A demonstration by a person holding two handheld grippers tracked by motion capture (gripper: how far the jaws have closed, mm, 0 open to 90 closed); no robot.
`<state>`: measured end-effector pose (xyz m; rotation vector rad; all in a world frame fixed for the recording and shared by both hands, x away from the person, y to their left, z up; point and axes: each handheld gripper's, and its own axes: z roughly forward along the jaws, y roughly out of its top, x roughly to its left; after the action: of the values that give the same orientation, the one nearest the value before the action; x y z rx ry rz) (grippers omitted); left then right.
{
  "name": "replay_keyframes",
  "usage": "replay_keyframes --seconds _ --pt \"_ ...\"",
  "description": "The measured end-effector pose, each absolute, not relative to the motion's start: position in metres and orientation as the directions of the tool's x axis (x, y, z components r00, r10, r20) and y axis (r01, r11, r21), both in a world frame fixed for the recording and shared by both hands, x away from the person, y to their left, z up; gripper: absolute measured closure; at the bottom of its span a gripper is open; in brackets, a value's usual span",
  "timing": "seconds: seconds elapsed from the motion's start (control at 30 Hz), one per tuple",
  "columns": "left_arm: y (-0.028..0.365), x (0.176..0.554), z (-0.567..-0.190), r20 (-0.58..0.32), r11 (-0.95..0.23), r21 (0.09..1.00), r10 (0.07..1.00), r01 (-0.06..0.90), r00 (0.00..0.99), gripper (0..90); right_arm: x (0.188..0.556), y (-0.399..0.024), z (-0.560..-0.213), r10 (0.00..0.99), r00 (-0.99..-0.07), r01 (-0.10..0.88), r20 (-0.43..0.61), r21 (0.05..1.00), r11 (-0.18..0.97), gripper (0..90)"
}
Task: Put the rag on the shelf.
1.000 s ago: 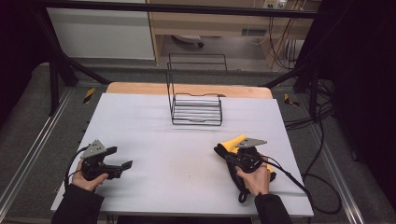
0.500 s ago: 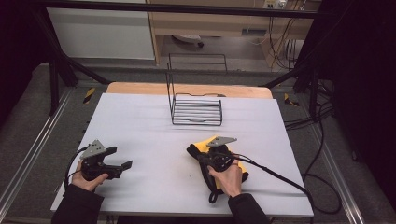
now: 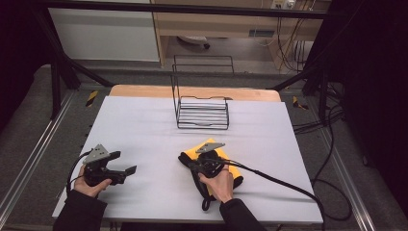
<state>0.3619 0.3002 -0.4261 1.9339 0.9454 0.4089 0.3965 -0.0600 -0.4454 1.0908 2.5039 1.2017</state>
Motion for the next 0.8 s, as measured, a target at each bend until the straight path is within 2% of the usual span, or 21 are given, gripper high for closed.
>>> replay_keyframes --seconds 0.03,0.07,0.1,0.13,0.2,0.27,0.37,0.53,0.63,0.8 --pt "0.300 0.362 -0.426 -0.091 -0.287 0.845 0.754 0.451 0.651 9.0 0.396 -0.060 -0.445 0.669 -0.724 0.546 0.165 0.731 0.410 72.3" --pt "0.300 0.362 -0.426 -0.092 -0.287 0.845 0.753 0.451 0.651 9.0 0.396 -0.061 -0.443 0.655 -0.731 0.542 0.189 0.745 0.389 61.9" --pt "0.300 0.362 -0.426 -0.089 -0.289 0.845 0.753 0.450 0.652 9.0 0.396 -0.061 -0.443 0.655 -0.731 0.542 0.189 0.745 0.389 61.9" --pt "0.300 0.361 -0.426 -0.089 -0.290 0.845 0.753 0.449 0.652 9.0 0.395 -0.062 -0.437 0.630 -0.752 0.515 0.195 0.770 0.377 53.4" --pt "0.300 0.361 -0.425 -0.088 -0.290 0.845 0.753 0.448 0.652 9.0 0.394 -0.065 -0.429 0.624 -0.757 0.500 0.193 0.787 0.362 43.2" --pt "0.300 0.361 -0.426 -0.090 -0.288 0.845 0.754 0.451 0.651 8.9 0.393 -0.072 -0.418 0.636 -0.753 0.486 0.171 0.796 0.361 37.4" --pt "0.300 0.361 -0.426 -0.089 -0.288 0.845 0.754 0.451 0.650 8.9 0.393 -0.087 -0.403 0.648 -0.751 0.458 0.123 0.804 0.379 34.1" --pt "0.300 0.361 -0.426 -0.093 -0.286 0.844 0.755 0.453 0.649 8.8 0.393 -0.122 -0.398 0.676 -0.726 0.481 0.125 0.795 0.370 33.8" --pt "0.299 0.362 -0.427 -0.092 -0.289 0.842 0.755 0.455 0.649 8.5 0.387 -0.159 -0.410 0.704 -0.701 0.516 0.117 0.764 0.387 36.1" --pt "0.297 0.362 -0.427 -0.086 -0.297 0.838 0.755 0.457 0.650 8.0 0.378 -0.188 -0.429 0.728 -0.673 0.564 0.130 0.726 0.392 41.9"
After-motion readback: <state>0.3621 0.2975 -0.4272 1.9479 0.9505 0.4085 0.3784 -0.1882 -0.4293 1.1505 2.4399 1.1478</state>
